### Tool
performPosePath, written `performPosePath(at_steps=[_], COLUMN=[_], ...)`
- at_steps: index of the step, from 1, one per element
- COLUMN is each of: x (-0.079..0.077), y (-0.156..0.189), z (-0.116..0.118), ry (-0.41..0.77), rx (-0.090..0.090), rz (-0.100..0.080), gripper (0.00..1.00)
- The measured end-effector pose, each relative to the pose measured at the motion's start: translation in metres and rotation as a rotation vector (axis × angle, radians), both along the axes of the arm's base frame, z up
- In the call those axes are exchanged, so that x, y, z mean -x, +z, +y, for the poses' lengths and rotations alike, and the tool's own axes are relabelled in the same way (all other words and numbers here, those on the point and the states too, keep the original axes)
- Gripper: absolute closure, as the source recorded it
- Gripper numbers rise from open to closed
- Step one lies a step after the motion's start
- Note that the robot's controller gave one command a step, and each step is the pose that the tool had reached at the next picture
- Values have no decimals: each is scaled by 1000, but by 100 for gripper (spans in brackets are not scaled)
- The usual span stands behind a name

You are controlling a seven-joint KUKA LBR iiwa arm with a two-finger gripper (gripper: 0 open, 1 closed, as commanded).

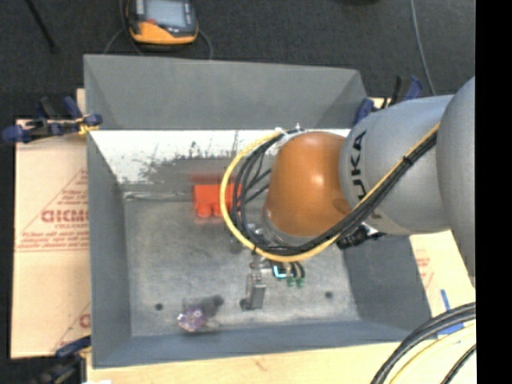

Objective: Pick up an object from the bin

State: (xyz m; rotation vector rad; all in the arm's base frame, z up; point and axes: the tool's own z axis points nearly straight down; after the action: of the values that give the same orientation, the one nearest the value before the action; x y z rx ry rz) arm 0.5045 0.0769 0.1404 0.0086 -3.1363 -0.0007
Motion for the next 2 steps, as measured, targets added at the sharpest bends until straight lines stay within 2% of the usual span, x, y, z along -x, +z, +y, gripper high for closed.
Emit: performPosePath(at_steps=[1,2], x=[29,23], y=[-54,-68], z=[54,98], ry=[412,500], rx=[-1,0], rz=[-17,-26], gripper=[0,0])
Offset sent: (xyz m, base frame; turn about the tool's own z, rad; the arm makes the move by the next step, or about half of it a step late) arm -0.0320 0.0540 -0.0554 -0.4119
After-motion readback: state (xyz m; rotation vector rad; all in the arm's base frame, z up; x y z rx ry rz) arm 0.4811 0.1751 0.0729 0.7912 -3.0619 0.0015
